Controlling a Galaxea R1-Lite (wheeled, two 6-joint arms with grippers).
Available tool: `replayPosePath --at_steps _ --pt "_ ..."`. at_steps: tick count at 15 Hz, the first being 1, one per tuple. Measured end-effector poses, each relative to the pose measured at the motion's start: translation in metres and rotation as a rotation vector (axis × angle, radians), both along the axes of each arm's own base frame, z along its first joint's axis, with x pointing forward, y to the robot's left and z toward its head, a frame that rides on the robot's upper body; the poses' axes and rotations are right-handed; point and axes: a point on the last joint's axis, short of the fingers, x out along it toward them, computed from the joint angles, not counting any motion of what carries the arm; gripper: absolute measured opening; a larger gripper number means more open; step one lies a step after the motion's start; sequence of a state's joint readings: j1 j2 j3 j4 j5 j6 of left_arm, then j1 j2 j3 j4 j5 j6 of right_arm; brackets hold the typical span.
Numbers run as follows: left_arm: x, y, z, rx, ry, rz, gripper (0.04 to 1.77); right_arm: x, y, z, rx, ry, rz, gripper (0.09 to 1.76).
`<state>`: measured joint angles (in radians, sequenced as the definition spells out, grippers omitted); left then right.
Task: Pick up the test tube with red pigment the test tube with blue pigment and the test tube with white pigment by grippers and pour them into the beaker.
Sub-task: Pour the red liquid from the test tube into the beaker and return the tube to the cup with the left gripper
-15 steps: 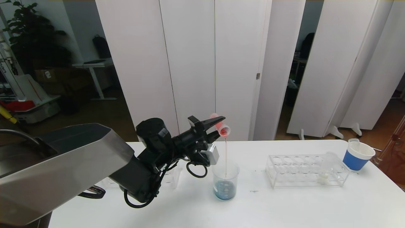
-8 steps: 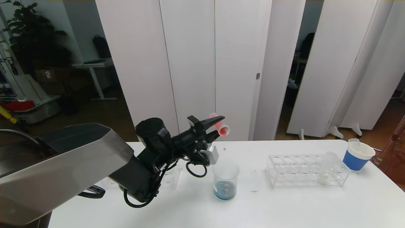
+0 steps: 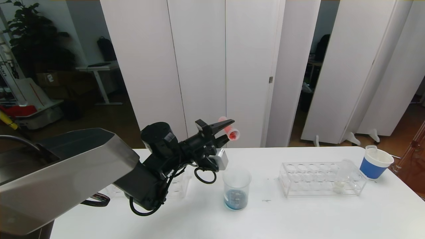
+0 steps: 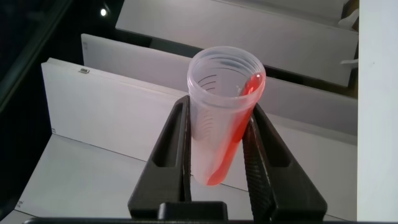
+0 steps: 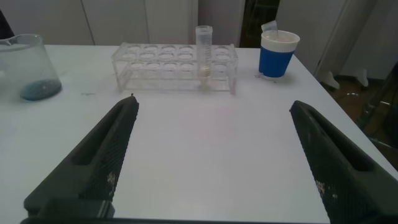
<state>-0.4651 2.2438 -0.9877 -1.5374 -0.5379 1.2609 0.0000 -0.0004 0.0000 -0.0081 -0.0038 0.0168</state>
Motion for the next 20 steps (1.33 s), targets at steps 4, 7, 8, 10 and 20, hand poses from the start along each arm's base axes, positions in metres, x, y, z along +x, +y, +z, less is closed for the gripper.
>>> replayPosePath --at_steps 4,7,8,10,20 --pt "0.0021 0.0018 0.0033 -0.005 -0.014 0.007 0.57 0.0 0.0 0.0 0.0 0.0 0.0 1.75" --pt "0.003 0.0021 0.0051 -0.006 -0.022 0.006 0.57 0.0 0.0 0.0 0.0 0.0 0.0 1.75" --pt "0.0032 0.0023 0.0052 -0.007 -0.023 0.007 0.57 0.0 0.0 0.0 0.0 0.0 0.0 1.75" --pt "0.0034 0.0026 0.0056 -0.007 -0.024 0.007 0.57 0.0 0.0 0.0 0.0 0.0 0.0 1.75" --pt "0.0024 0.0025 0.01 -0.012 -0.036 0.006 0.57 0.0 0.0 0.0 0.0 0.0 0.0 1.75"
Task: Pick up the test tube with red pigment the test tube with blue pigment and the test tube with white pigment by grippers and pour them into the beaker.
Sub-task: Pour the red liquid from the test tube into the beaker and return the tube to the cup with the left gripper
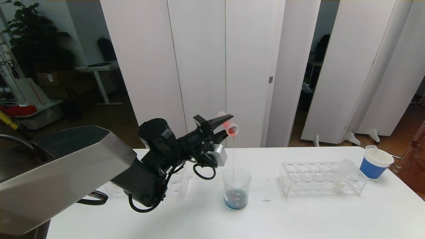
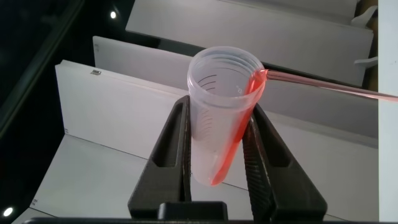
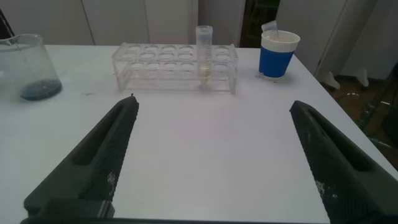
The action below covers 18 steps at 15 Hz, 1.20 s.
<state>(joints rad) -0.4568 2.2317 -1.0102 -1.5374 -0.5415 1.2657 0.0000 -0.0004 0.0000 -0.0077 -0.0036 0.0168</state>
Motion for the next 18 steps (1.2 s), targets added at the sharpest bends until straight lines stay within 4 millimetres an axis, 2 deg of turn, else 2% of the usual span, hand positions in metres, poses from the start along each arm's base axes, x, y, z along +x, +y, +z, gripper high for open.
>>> replayPosePath --at_steps 18 --pt "-0.0022 -0.0006 0.0084 -0.009 -0.02 -0.009 0.57 0.0 0.0 0.0 0.0 0.0 0.0 1.75"
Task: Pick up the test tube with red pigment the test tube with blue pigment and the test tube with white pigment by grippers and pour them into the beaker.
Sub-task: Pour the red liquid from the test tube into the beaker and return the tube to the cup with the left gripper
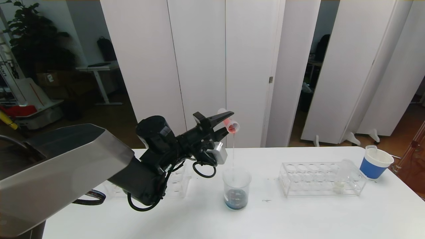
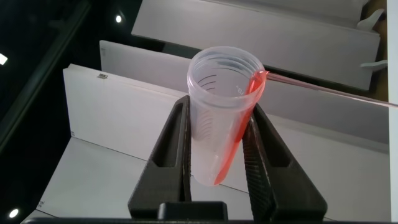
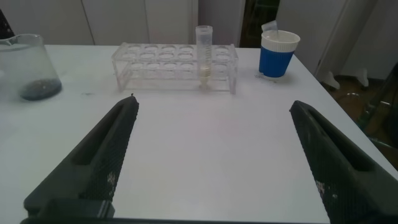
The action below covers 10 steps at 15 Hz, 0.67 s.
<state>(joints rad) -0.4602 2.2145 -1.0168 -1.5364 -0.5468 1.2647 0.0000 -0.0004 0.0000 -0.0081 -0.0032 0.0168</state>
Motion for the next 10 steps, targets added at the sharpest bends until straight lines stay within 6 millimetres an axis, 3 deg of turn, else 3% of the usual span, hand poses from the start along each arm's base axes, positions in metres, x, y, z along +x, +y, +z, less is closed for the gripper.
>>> replayPosePath --at_steps 10 --pt "-0.0015 0.0 0.0038 -0.004 -0.009 -0.004 0.57 0.0 0.0 0.0 0.0 0.0 -0.001 1.75"
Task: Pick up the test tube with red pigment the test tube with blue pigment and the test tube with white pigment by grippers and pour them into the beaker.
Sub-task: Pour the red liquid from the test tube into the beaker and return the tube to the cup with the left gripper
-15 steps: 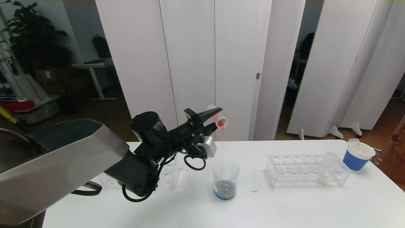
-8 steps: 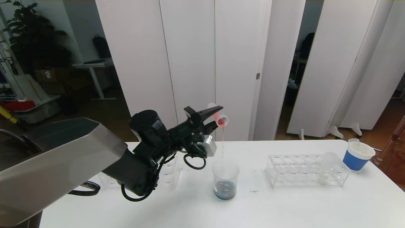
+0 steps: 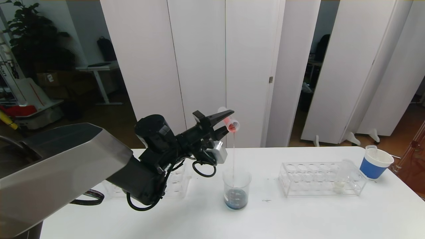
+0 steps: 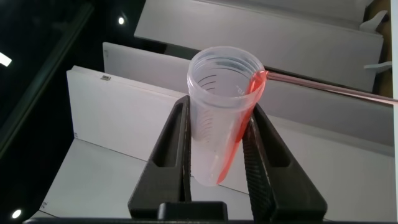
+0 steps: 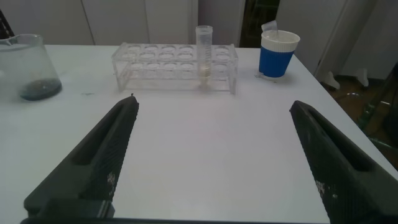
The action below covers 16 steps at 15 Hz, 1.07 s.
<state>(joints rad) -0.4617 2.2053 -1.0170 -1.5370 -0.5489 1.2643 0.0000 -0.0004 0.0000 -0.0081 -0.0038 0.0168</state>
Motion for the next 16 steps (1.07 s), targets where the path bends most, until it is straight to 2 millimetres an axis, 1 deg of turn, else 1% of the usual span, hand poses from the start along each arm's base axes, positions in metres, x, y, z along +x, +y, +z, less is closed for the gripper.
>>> replayPosePath --at_steps 16 --pt "0.0 0.0006 -0.0001 0.004 -0.005 0.002 0.57 0.0 0.0 0.0 0.0 0.0 0.0 1.75"
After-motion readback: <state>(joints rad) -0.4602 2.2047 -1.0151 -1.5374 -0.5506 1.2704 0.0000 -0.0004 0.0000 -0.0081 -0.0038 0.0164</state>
